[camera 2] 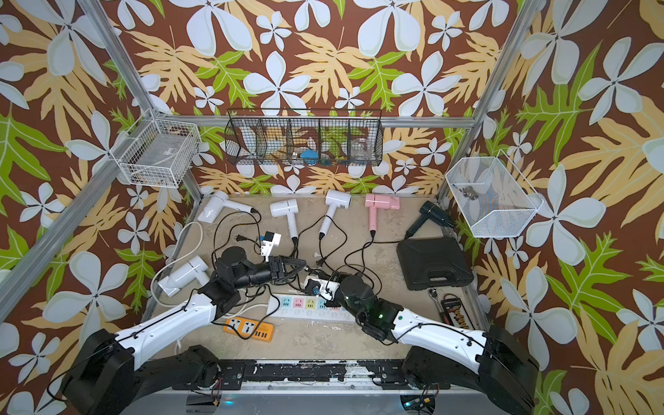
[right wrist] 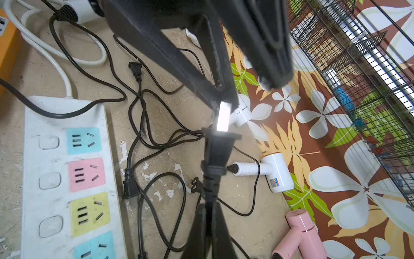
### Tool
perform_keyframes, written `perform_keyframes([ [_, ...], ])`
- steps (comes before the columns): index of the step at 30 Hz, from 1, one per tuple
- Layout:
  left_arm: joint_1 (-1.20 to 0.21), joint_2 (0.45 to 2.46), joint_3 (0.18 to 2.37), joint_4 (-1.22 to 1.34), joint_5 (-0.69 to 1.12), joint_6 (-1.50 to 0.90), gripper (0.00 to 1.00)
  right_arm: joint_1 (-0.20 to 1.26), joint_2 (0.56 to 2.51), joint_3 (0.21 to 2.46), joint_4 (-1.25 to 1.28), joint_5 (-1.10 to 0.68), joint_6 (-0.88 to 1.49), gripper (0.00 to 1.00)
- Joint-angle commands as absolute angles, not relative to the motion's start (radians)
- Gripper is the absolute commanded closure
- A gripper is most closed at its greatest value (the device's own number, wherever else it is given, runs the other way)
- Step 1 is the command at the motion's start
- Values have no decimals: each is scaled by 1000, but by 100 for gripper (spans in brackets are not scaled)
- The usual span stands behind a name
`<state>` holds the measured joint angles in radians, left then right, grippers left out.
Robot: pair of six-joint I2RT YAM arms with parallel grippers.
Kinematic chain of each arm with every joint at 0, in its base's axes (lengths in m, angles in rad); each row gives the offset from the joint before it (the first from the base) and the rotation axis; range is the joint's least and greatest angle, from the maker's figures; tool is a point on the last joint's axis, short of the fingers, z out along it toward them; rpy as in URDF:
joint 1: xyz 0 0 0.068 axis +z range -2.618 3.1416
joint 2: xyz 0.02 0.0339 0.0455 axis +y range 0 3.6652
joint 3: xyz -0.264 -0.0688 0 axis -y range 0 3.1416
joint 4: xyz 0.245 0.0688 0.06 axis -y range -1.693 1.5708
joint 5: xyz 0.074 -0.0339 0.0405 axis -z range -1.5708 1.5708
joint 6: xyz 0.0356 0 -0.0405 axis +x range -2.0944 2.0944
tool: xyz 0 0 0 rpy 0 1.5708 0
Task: Charge the blow dryers
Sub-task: Pick up the plug from the center of the board.
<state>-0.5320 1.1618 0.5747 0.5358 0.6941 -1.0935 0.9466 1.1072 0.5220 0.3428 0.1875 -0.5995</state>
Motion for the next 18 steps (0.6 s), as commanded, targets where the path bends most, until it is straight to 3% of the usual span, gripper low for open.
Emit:
perform_keyframes([
  [1,-529,1169,572,578,715,-1081,75,946,1106,525,356,181,-575,100],
  [11,-529,1174,545,569,703,-1055,76,946,1097,525,363,183,-557,100],
  [18,-529,1175,526,590,705,-1058,98,942,1103,534,358,178,-529,100],
])
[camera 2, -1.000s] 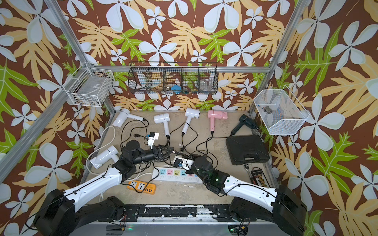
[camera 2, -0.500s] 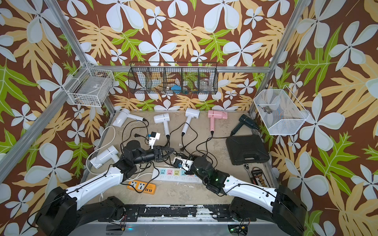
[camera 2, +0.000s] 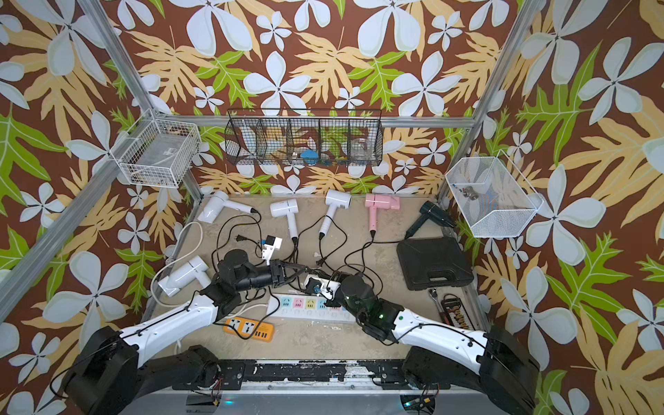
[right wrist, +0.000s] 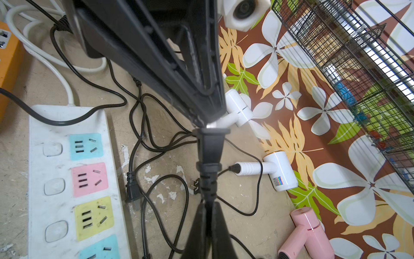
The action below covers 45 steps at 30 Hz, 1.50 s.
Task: Charge the blow dryers
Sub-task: Pick up the plug from the center of the board.
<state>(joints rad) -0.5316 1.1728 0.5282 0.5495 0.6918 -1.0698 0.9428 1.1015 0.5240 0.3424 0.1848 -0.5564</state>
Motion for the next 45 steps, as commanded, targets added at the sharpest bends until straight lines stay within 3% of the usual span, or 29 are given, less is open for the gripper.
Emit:
perform_keyframes([
  [1,-529,1177,525,595,707,-1059,100,941,1104,536,357,175,-525,100],
  [5,-529,1183,511,644,708,-1081,100,937,1100,543,350,172,-500,100],
  [6,-529,1184,511,655,705,-1088,100,936,1097,547,347,173,-487,96],
  [10,-529,1193,511,720,677,-1127,100,911,1064,580,303,198,-338,62],
  [16,-529,1235,519,849,622,-1226,100,778,972,645,154,50,29,29],
  [19,-532,1271,523,926,606,-1295,100,715,938,659,85,-46,196,0],
  [28,-601,1338,518,1086,522,-1474,100,641,909,666,0,-249,570,0],
  [35,-655,1372,475,1218,459,-1613,100,606,831,509,258,-449,723,1],
  [39,-674,1377,453,1270,440,-1665,100,546,837,369,598,-614,952,14],
  [45,-694,1375,428,1316,424,-1692,100,531,937,306,920,-684,1188,33],
])
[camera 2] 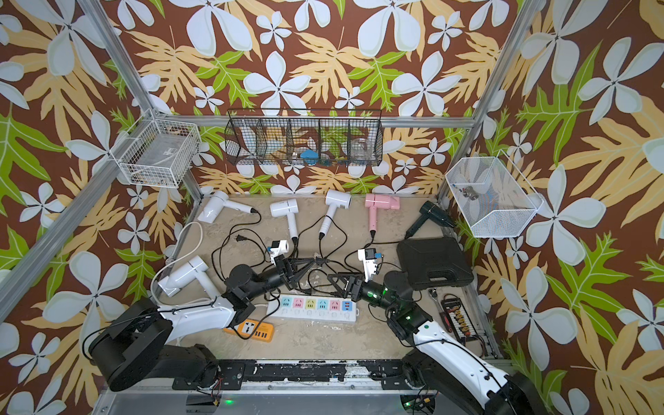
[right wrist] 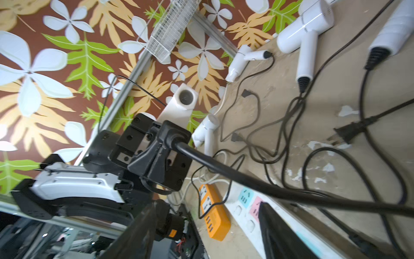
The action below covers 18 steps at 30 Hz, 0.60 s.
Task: Charge the blow dryers
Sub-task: Pick up the plug from the center of the board.
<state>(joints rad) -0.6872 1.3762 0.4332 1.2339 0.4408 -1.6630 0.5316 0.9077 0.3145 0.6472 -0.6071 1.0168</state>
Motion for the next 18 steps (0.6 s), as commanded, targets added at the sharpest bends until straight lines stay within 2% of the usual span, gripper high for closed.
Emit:
perform_keyframes([
  [1,-696,1376,427,1325,424,-1691,100,531,955,302,973,-692,1224,34],
  [5,-706,1384,424,1339,426,-1681,100,531,1009,312,1083,-704,1312,38],
  [14,-727,1403,420,1376,426,-1672,100,531,1017,376,934,-666,1310,45],
  [18,-729,1412,417,1397,428,-1677,100,531,1017,388,856,-649,1289,44],
])
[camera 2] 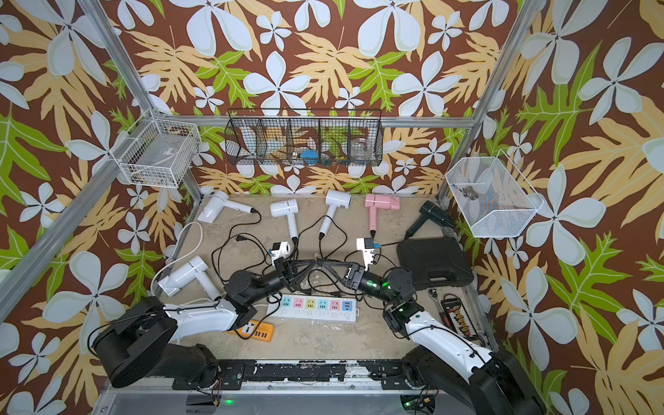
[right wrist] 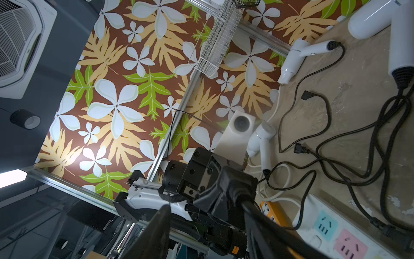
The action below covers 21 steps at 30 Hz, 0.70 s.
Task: Charge the blow dryers
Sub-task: Pick up the plug from the center of the board.
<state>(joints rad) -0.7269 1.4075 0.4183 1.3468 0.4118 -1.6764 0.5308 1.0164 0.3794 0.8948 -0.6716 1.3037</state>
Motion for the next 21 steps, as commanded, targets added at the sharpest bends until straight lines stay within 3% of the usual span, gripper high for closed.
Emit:
perform_keyframes([
  [1,-731,1412,418,1396,428,-1677,100,531,1017,389,849,-646,1286,43],
  [9,-748,1430,422,1400,427,-1672,100,530,1034,407,822,-635,1281,46],
  [21,-771,1440,413,1395,417,-1652,100,531,1042,420,790,-607,1276,67],
])
